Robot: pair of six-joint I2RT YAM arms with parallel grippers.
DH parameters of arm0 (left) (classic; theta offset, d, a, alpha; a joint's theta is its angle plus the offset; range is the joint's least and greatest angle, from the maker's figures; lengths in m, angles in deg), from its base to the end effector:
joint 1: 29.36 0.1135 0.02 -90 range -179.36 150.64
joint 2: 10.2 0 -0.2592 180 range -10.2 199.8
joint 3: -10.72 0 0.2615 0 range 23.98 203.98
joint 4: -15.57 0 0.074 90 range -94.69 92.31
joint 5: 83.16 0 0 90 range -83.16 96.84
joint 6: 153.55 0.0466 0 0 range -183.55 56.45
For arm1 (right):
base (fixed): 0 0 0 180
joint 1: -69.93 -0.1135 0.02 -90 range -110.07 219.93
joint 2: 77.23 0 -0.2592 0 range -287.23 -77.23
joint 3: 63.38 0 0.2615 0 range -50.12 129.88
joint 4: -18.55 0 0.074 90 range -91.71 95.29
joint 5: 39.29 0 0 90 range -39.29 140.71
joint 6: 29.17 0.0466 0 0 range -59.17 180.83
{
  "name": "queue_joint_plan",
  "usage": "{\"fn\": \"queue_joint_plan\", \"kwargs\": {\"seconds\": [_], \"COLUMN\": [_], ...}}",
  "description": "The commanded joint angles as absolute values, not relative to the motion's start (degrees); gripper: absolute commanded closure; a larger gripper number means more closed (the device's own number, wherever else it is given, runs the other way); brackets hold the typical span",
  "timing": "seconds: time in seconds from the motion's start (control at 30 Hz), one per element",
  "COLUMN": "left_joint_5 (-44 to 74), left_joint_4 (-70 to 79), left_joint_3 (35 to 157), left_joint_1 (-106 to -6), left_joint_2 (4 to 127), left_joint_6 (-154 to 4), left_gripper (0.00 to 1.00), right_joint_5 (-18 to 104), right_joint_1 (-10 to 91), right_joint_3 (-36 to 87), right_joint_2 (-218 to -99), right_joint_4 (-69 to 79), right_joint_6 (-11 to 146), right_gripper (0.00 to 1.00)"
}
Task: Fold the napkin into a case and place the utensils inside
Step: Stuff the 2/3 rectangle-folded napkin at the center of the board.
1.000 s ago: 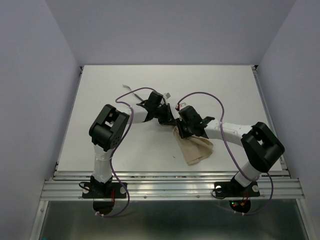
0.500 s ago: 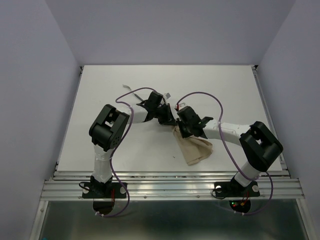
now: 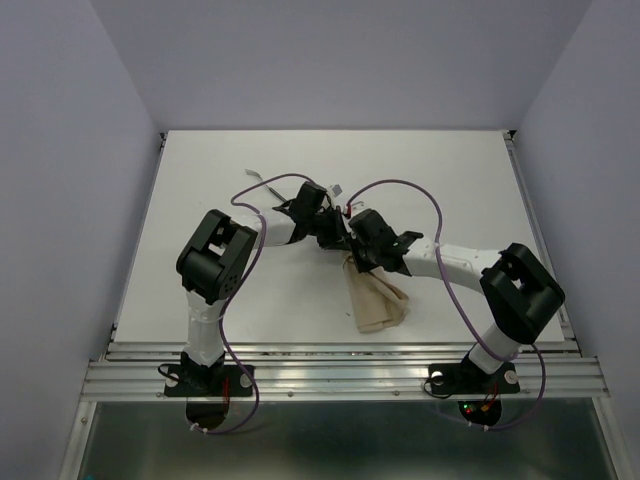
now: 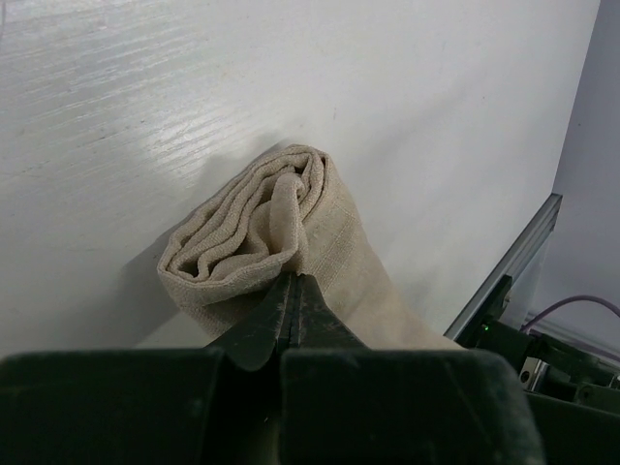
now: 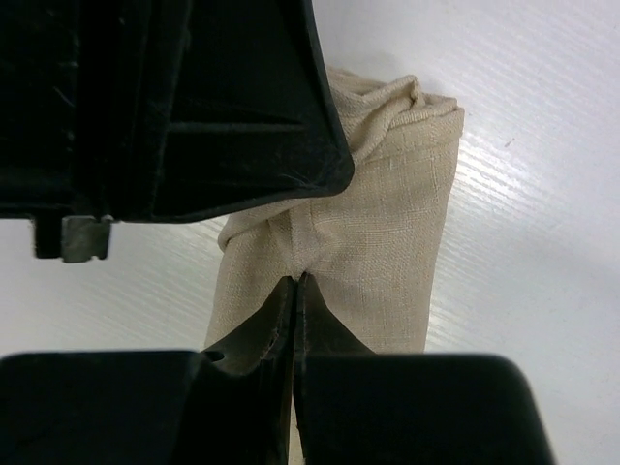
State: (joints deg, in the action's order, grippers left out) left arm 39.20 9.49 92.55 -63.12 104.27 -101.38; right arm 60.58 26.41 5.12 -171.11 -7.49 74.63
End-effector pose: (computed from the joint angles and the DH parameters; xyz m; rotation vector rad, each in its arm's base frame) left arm 0.3486 -0.2630 0.1375 0.2522 2.4437 -1.2557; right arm 0.2583 0.2342 0.1663 -0.5595 2.3990 0.2268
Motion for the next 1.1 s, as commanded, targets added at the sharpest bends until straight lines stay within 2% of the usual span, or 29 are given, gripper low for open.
{"fn": "queue_joint_plan", "kwargs": {"seconds": [0.0,0.47,1.07], "left_joint_5": [40.68,40.42,40.77], "left_joint_4": [8.81,8.81,8.81], "left_joint_3": [93.15,93.33,92.62], "left_joint_1": [-63.90,-63.81,-63.81], "left_joint_2": [100.27,98.60,97.81], "left_joint_6": [-101.35,-101.96,-102.05], "left_gripper": [1.00,1.00,1.00], "right_joint_5": [61.17,59.59,63.98], "right_joint_1": [25.90,24.32,23.79], "right_joint_3": [8.24,8.07,10.09], "right_joint_2": [-171.45,-175.40,-174.44], "right_joint_4": [-3.68,-3.68,0.97], "right_joint_6": [75.68,75.42,79.28], "right_gripper": [0.99,0.99,0.99]}}
